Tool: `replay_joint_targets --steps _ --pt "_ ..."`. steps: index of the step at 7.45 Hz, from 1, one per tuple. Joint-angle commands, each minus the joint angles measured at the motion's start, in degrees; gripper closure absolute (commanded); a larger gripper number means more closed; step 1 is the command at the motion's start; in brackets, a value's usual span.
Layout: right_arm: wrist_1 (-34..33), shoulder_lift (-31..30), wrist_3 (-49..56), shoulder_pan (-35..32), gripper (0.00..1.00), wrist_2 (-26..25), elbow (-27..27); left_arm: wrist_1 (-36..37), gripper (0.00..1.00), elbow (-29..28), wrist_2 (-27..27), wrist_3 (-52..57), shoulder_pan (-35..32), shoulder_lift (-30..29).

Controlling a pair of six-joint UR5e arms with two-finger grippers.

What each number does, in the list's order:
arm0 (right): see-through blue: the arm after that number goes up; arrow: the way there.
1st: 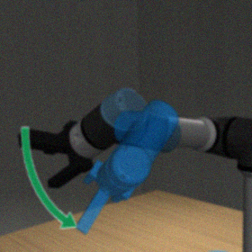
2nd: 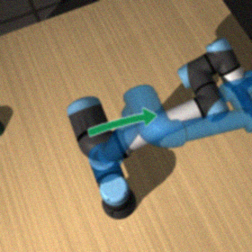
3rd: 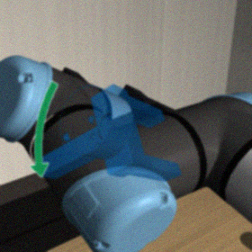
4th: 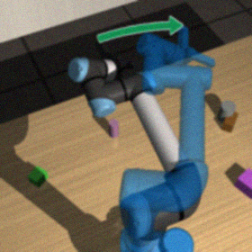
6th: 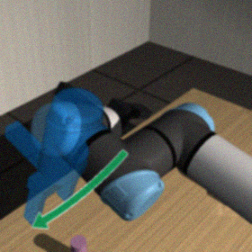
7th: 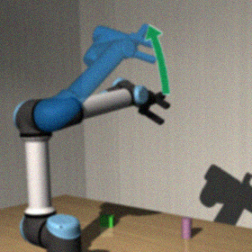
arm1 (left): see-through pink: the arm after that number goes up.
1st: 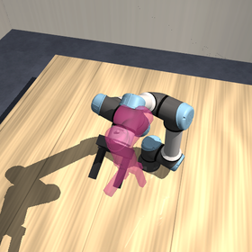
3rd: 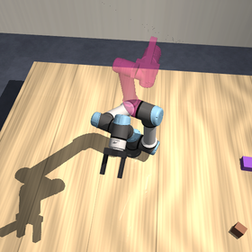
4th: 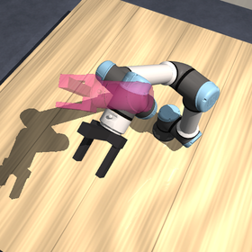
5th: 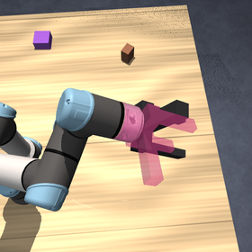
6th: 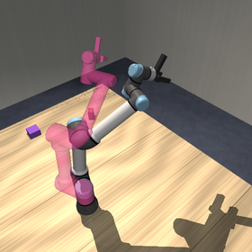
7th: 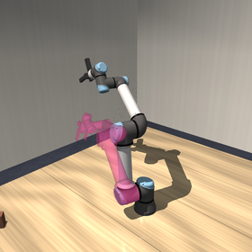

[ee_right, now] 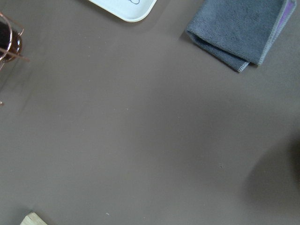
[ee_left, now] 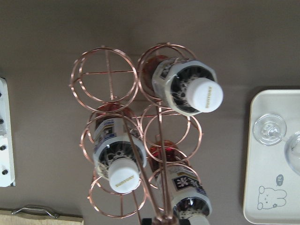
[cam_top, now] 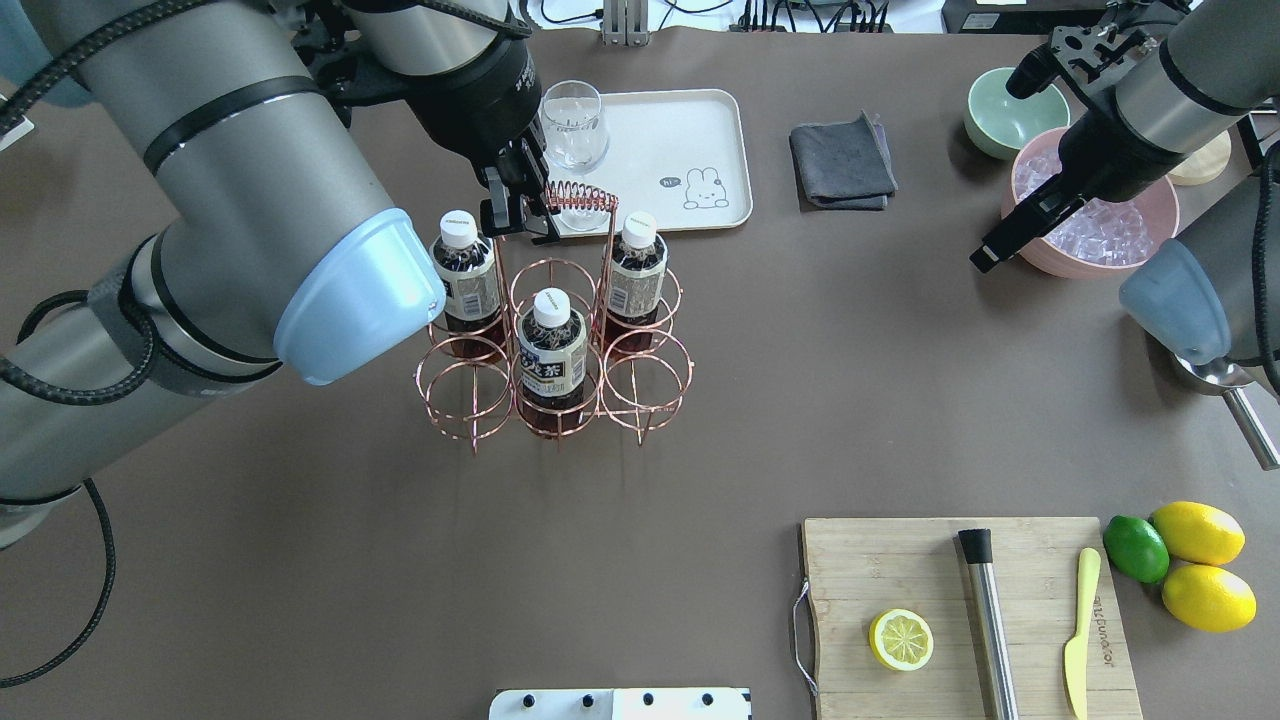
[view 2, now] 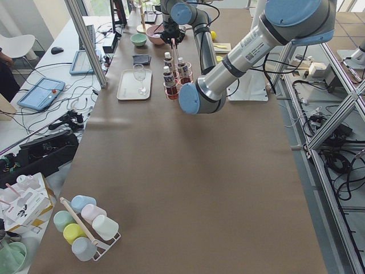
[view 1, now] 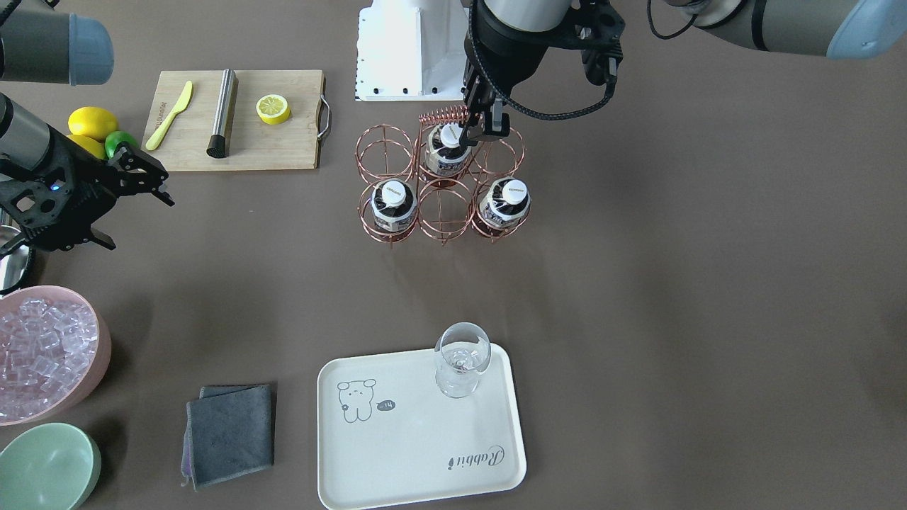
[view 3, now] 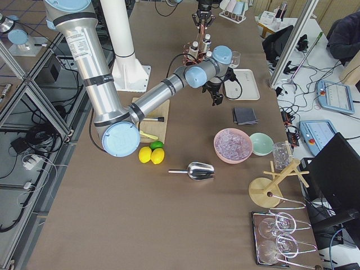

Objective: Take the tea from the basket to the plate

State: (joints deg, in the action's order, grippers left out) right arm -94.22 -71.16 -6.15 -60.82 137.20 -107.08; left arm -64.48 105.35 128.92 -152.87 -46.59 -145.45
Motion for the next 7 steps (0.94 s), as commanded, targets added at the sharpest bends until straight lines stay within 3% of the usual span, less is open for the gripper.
replay_joint_targets --steps 1,7 --pt "0.00 -0.03 0.00 0.00 0.00 0.00 0.03 -0.12 1.00 -0.14 0.18 -0.41 0.80 0.95" --pt "0.00 -0.82 0.00 0.00 0.00 0.00 0.03 -0.91 1.00 -0.05 0.10 -0.50 1.94 2.28"
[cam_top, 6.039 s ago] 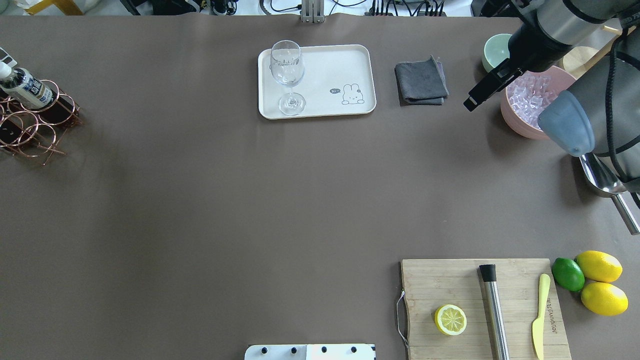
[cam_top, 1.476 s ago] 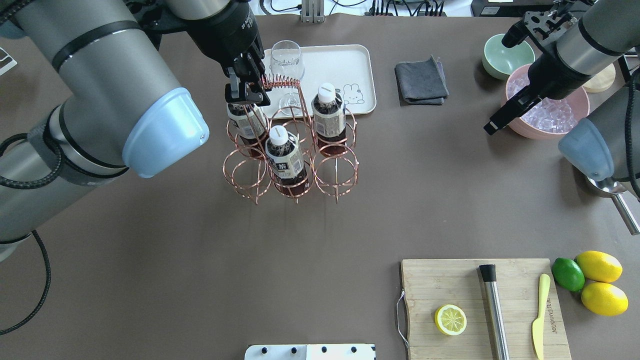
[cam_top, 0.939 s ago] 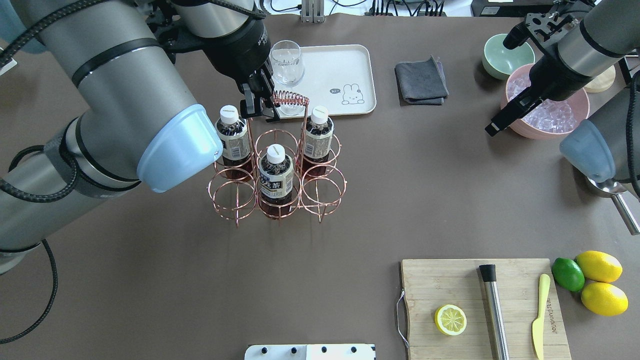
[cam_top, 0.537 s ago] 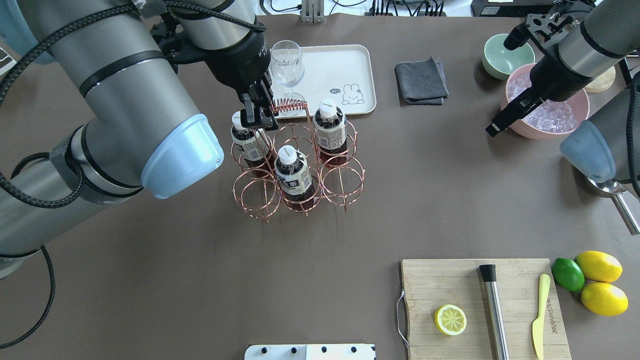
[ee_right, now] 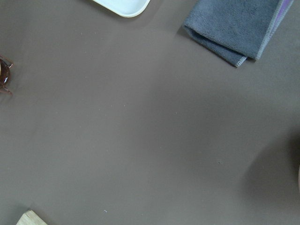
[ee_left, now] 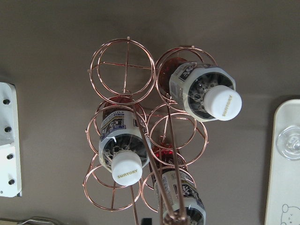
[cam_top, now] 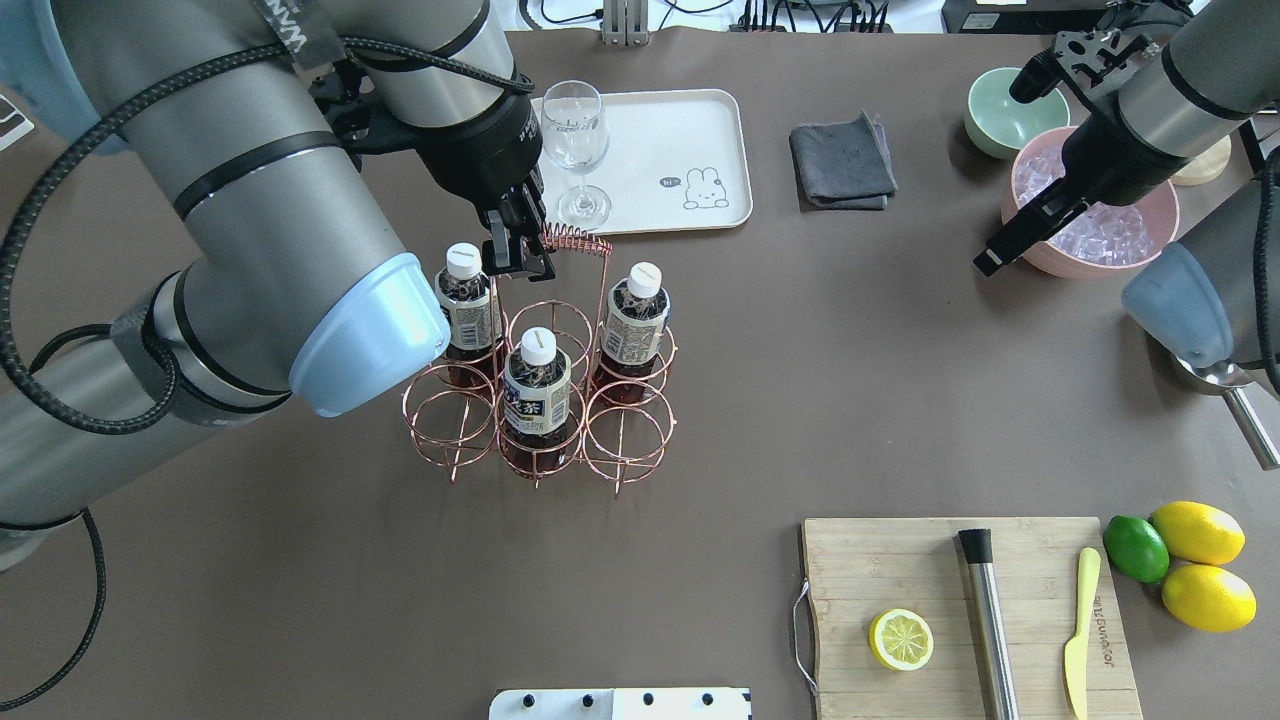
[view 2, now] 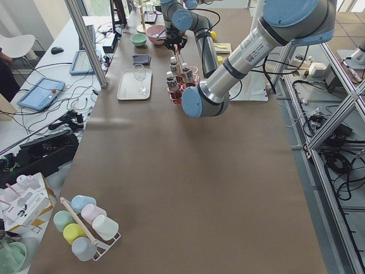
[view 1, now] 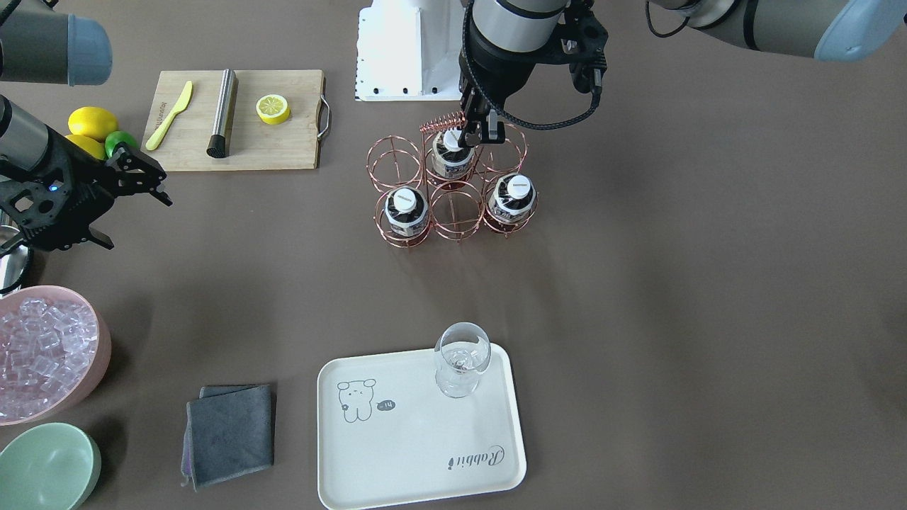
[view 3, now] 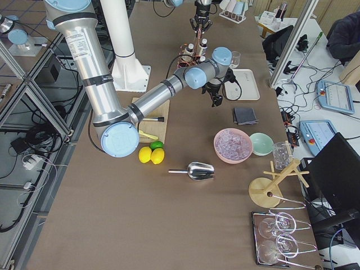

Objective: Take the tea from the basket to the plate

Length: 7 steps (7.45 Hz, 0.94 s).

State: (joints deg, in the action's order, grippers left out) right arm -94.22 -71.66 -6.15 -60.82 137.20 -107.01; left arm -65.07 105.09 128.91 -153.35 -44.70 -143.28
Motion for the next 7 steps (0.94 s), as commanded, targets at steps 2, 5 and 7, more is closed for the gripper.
replay_joint_targets --steps 2,5,7 --pt "0.00 -0.32 0.09 0.00 0.00 0.00 -0.04 -0.24 1.00 1.94 0.21 -0.20 -0.21 0.11" --pt "0.00 -0.23 0.09 0.00 0.00 -0.17 -0.13 -0.23 1.00 1.63 -0.06 -0.99 0.05 0.63" --pt "0.00 -0.32 0.09 0.00 0.00 -0.61 0.13 -5.83 1.00 -5.05 -0.15 -0.55 0.49 0.89"
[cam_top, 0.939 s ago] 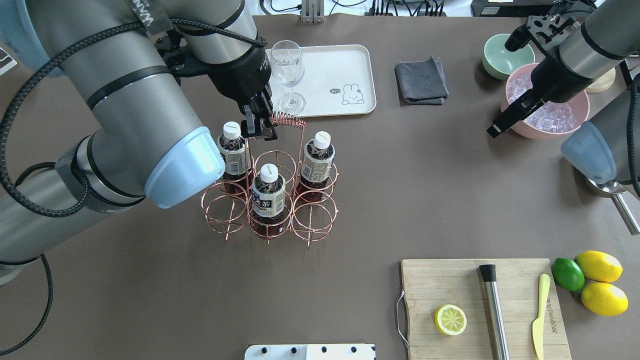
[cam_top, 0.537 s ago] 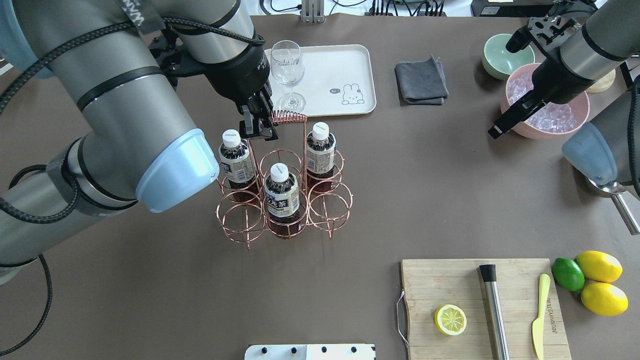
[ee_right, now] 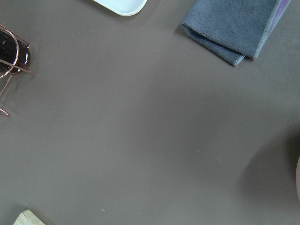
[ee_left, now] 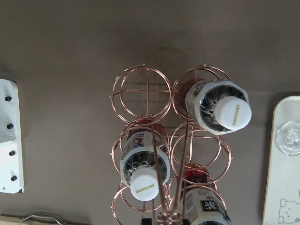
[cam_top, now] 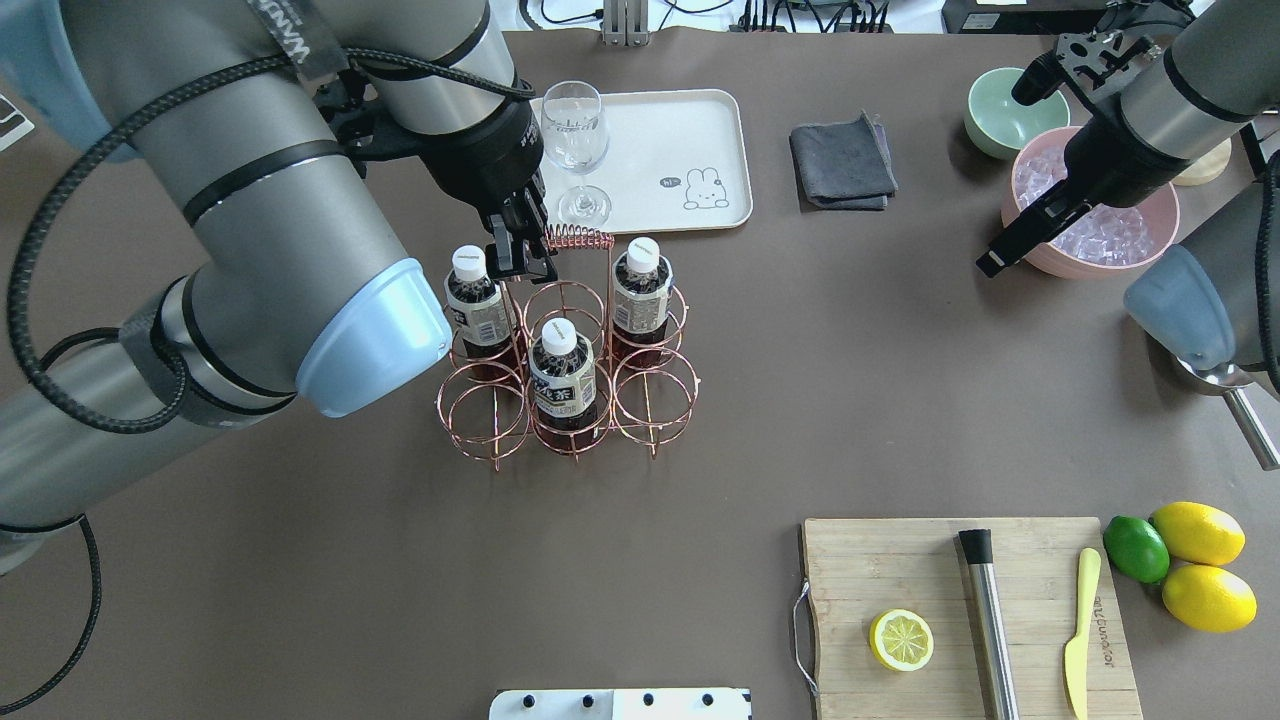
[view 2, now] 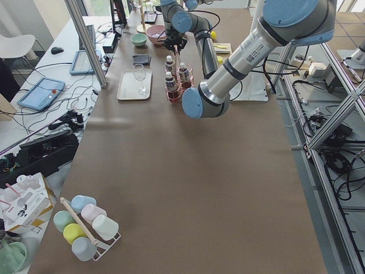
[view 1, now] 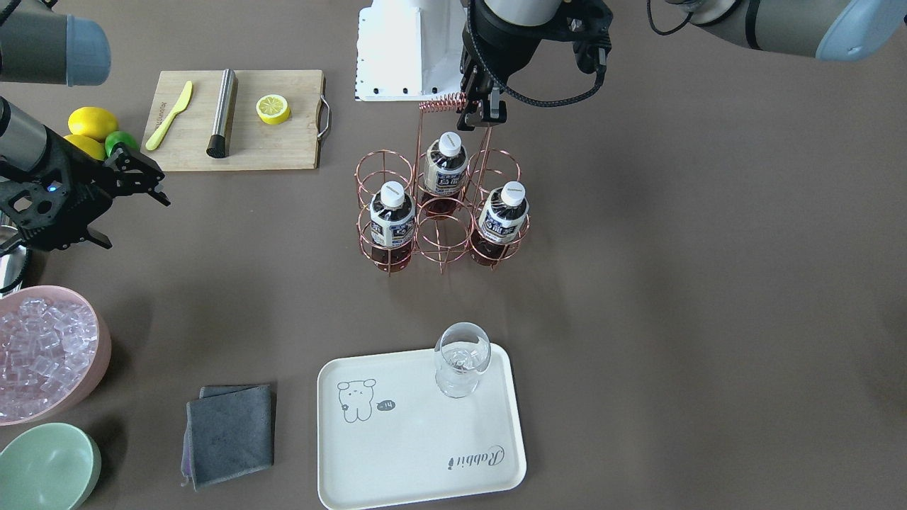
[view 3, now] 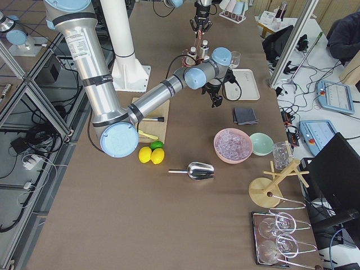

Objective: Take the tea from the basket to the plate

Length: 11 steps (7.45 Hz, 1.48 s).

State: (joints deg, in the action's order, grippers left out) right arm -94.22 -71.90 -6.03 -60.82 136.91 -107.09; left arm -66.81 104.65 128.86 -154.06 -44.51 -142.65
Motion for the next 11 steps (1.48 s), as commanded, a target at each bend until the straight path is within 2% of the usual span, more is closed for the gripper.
replay_joint_targets --steps 1,3,4,6,7,8,11 --pt "0.00 -0.25 -0.04 0.00 0.00 -1.03 0.12 -4.21 1.00 -4.45 -0.10 0.25 0.30 0.18" --pt "0.00 0.62 -0.21 0.00 0.00 -1.73 -0.75 -4.21 1.00 -4.02 0.25 0.34 0.30 0.18" --pt "-0.09 0.36 -0.04 0.00 0.00 -4.00 -2.93 -4.21 1.00 -3.40 0.25 0.34 0.30 0.26" --pt "0.00 1.50 -1.69 -0.09 0.00 -4.20 -4.61 -3.77 1.00 -2.26 0.68 0.26 0.30 0.26" --pt "2.09 3.24 -5.10 -0.09 0.00 -4.37 -4.27 -3.77 1.00 -2.26 1.03 0.26 0.30 0.44" --pt "7.42 3.52 -7.05 0.00 0.00 -5.94 -3.31 -3.51 1.00 -1.82 1.13 0.26 0.30 0.44" --pt "9.40 9.92 -8.65 1.39 0.01 -6.84 -0.93 -3.07 1.00 -1.82 1.56 0.26 0.21 0.53"
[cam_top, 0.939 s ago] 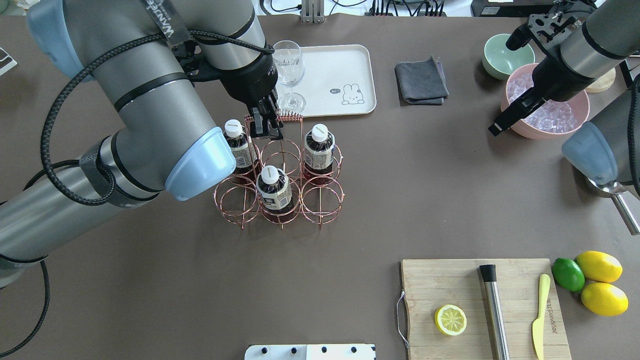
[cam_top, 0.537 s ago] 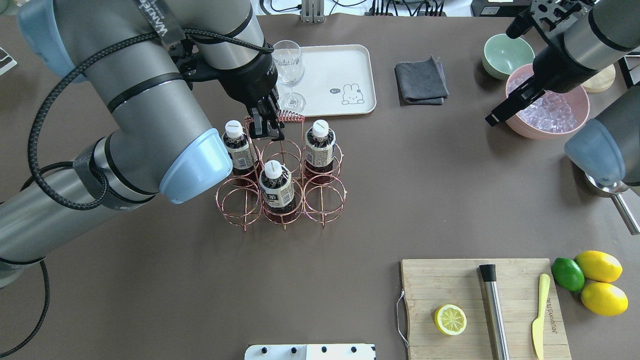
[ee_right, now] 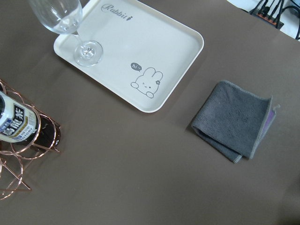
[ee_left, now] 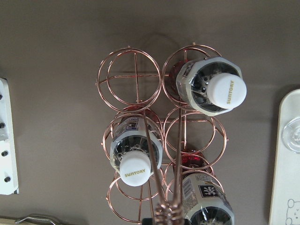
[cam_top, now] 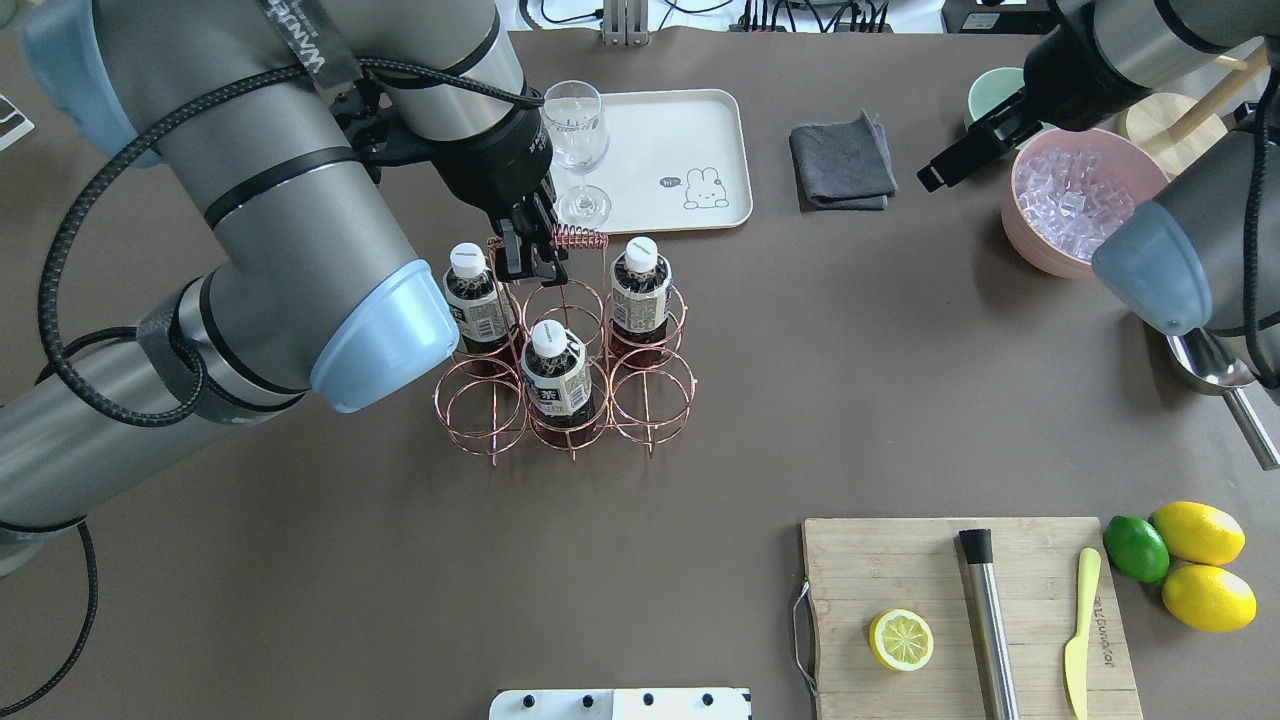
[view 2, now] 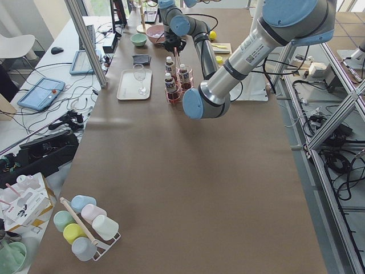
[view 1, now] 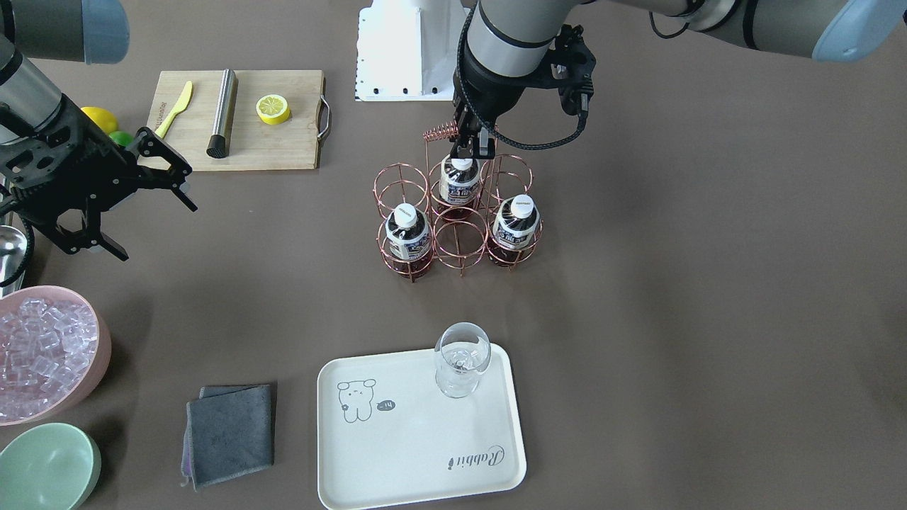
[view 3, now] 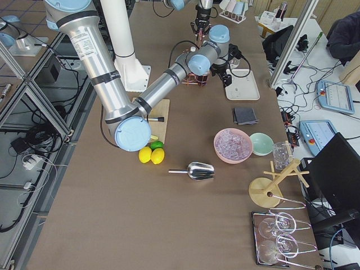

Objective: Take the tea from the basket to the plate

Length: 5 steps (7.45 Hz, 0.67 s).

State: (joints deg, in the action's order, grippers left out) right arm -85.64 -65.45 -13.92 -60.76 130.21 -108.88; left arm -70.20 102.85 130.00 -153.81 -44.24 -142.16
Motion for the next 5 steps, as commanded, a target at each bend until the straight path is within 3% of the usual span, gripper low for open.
replay_joint_targets --steps 1,2,5 --pt "1.35 5.14 -3.72 4.74 0.01 -1.18 0.95 0.42 1.00 -0.02 0.43 0.00 -0.23 0.04" --pt "2.92 7.07 -6.45 7.56 0.01 -3.36 1.22 0.42 1.00 0.07 0.43 0.00 -0.23 0.04" --pt "9.42 16.12 -12.78 15.13 0.01 -9.08 9.01 0.42 1.00 1.73 0.95 0.00 -0.32 1.36"
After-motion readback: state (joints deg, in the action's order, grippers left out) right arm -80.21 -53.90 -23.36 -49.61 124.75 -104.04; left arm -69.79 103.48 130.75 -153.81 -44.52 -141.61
